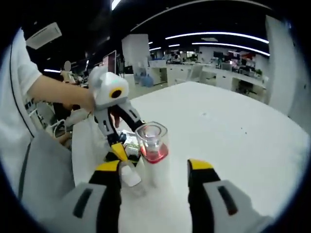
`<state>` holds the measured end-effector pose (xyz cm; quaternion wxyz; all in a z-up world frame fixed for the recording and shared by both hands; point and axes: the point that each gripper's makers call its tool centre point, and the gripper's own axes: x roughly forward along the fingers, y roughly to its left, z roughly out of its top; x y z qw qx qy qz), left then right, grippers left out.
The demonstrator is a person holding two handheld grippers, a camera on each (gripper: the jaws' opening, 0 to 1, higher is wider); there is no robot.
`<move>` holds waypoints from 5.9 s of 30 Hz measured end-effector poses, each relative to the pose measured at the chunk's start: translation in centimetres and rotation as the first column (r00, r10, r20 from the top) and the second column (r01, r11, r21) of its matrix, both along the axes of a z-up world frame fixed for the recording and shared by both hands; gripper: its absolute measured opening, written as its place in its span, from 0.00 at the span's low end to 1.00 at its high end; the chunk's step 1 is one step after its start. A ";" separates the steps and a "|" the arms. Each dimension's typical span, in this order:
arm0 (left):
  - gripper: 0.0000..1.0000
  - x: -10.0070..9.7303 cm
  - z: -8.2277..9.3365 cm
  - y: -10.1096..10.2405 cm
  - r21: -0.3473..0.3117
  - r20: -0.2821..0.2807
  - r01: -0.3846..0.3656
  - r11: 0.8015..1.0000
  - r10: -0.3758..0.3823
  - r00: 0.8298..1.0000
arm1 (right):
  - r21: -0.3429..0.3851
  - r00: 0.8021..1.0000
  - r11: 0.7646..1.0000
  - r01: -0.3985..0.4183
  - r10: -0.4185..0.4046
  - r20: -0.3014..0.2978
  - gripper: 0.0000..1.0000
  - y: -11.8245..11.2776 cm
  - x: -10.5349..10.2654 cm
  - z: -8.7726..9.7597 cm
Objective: Arrange the skincare products in the storage area until every visible bottle or jar stands upright without overlapping.
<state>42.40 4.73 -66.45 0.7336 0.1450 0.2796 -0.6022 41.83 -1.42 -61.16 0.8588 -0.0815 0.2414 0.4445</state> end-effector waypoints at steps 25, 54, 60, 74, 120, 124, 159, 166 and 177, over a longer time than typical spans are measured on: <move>0.66 -7.1 2.1 5.5 -0.070 -0.018 -0.314 0.947 0.314 0.949 | 0.030 0.990 0.995 0.100 -0.097 -0.098 0.84 0.7 -10.5 -2.5; 0.88 -14.0 3.2 13.0 -0.077 -0.030 -0.613 0.786 0.613 0.790 | 0.108 0.972 0.967 0.229 -0.223 -0.069 0.99 -0.3 -13.5 -1.3; 0.89 -14.0 3.4 13.0 -0.061 -0.013 -0.602 0.796 0.602 0.798 | 0.100 0.972 0.968 0.232 -0.225 -0.072 0.99 -0.3 -13.7 -1.5; 0.84 -11.2 2.1 12.9 0.014 0.006 -0.570 0.821 0.570 0.822 | 0.105 0.964 0.959 0.263 -0.257 -0.073 0.97 -0.8 -13.5 -1.5; 0.26 -2.3 -7.3 10.7 0.513 -0.025 -0.327 0.794 0.395 0.918 | 0.062 0.954 0.955 0.292 -0.286 -0.087 0.87 -1.4 -13.0 -2.7; 0.21 -2.2 -7.6 10.4 0.527 -0.031 -0.327 0.784 0.402 0.915 | 0.056 0.955 0.956 0.288 -0.283 -0.088 0.86 -1.3 -12.9 -2.7; 0.17 -0.9 -7.2 12.1 0.512 0.012 -0.400 0.760 0.460 0.888 | 0.065 0.962 0.962 0.266 -0.261 -0.082 0.83 0.3 -14.3 -1.5; 0.17 -1.9 -5.5 10.8 0.391 -0.047 -0.444 0.806 0.499 0.865 | 0.089 0.966 0.964 0.251 -0.243 -0.088 0.83 1.5 -14.7 -0.9; 0.17 -4.9 -0.1 8.3 0.144 -0.143 -0.531 0.835 0.548 0.824 | 0.198 0.965 0.948 0.250 -0.228 -0.130 0.80 3.2 -15.3 0.5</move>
